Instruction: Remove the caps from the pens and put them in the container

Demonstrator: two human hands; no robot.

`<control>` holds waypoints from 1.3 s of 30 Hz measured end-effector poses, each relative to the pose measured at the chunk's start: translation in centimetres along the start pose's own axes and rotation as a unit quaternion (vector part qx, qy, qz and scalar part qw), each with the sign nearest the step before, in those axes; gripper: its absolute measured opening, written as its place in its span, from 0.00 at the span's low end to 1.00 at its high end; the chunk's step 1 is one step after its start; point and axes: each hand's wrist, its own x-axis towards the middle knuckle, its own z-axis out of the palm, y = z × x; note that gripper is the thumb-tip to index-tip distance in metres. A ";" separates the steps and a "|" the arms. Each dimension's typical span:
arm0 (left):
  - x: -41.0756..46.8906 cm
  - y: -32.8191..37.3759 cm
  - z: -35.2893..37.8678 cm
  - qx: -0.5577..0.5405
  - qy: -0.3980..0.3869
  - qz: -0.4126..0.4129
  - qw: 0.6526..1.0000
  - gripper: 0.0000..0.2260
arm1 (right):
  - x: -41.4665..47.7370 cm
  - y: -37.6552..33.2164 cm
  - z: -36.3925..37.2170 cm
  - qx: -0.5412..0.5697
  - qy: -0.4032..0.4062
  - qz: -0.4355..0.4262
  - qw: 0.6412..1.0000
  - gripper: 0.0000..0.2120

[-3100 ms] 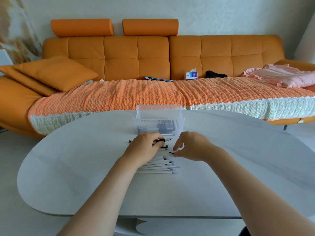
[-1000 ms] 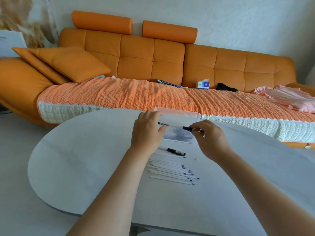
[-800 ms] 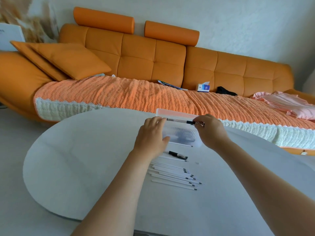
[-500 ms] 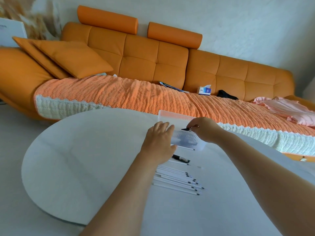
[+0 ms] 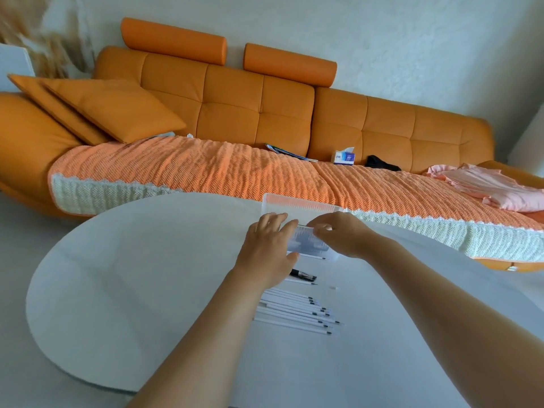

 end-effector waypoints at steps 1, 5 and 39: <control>-0.1 0.2 -0.1 -0.001 0.012 0.007 1.000 0.26 | -0.4 0.1 -0.2 -0.004 0.020 -0.019 1.000 0.14; -0.3 1.1 -0.7 0.015 0.049 0.019 0.998 0.19 | -2.5 0.5 -0.5 -0.065 0.106 -0.098 0.987 0.15; -2.2 3.4 0.5 -0.018 -0.110 -0.002 0.994 0.04 | -7.8 4.1 3.6 0.056 0.034 -0.027 0.997 0.04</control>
